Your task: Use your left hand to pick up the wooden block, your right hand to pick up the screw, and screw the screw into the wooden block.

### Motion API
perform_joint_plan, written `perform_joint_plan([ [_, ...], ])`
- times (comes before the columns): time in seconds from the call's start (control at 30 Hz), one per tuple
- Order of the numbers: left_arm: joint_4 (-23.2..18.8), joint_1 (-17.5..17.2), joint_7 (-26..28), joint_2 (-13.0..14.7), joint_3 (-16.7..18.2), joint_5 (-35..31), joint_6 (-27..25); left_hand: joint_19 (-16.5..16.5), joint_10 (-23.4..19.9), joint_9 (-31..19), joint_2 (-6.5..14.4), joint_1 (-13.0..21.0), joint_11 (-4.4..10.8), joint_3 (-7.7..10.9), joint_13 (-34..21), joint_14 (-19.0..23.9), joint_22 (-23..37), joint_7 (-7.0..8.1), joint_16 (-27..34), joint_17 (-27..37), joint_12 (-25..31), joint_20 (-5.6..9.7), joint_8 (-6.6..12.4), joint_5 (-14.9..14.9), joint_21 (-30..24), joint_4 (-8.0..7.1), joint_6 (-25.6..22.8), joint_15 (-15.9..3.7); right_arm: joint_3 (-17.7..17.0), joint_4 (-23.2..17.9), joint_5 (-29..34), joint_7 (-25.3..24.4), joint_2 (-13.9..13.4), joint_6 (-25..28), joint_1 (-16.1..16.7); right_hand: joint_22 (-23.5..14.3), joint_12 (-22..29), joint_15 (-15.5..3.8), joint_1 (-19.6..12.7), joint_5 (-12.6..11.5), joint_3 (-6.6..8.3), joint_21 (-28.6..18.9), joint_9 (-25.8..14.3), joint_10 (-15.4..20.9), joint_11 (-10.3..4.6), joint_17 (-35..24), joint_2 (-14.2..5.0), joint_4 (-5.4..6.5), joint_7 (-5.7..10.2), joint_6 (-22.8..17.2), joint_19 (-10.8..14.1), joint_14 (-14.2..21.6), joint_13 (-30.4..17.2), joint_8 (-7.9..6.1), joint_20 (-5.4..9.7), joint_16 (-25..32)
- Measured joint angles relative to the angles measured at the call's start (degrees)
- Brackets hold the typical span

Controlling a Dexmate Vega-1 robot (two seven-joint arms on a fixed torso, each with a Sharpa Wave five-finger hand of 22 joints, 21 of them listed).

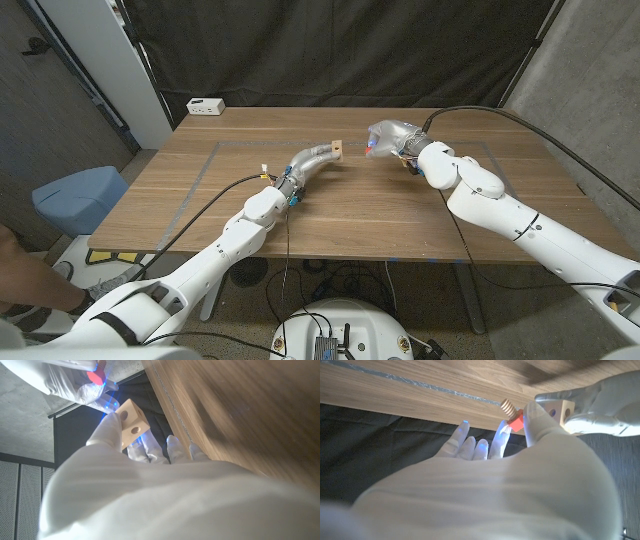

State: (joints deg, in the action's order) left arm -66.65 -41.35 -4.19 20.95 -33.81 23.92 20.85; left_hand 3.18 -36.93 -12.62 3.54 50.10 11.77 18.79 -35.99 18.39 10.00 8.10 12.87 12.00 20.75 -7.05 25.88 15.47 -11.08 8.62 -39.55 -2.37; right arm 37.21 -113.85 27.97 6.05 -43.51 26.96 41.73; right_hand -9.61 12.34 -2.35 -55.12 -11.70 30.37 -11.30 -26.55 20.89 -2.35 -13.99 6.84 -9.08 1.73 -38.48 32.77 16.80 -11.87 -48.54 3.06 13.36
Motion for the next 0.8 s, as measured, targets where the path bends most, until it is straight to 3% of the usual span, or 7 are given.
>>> perform_joint_plan([
  [0.8, 3.2, 2.3, -2.4, -2.1, -1.6, -0.9, 1.7, 0.0, 0.0, 0.0, 0.0, 0.0, 0.00, 0.13, -0.3, 0.0, 0.0, 0.00, 0.0, 0.0, 0.0, 0.00, 0.00, -0.1, 0.0, -0.11, 0.0, 0.00, -5.7, -2.6, -12.8, -12.4, 2.1, 0.1, 4.6, 0.0, 0.0, 0.00, 1.2, 0.0, -0.17, 0.0, 2.1, 1.1, 0.45, -0.3, -0.12, 0.17, -0.40, -1.0, 0.5, 0.6, 0.0, 0.01, 0.11, 0.0],
])
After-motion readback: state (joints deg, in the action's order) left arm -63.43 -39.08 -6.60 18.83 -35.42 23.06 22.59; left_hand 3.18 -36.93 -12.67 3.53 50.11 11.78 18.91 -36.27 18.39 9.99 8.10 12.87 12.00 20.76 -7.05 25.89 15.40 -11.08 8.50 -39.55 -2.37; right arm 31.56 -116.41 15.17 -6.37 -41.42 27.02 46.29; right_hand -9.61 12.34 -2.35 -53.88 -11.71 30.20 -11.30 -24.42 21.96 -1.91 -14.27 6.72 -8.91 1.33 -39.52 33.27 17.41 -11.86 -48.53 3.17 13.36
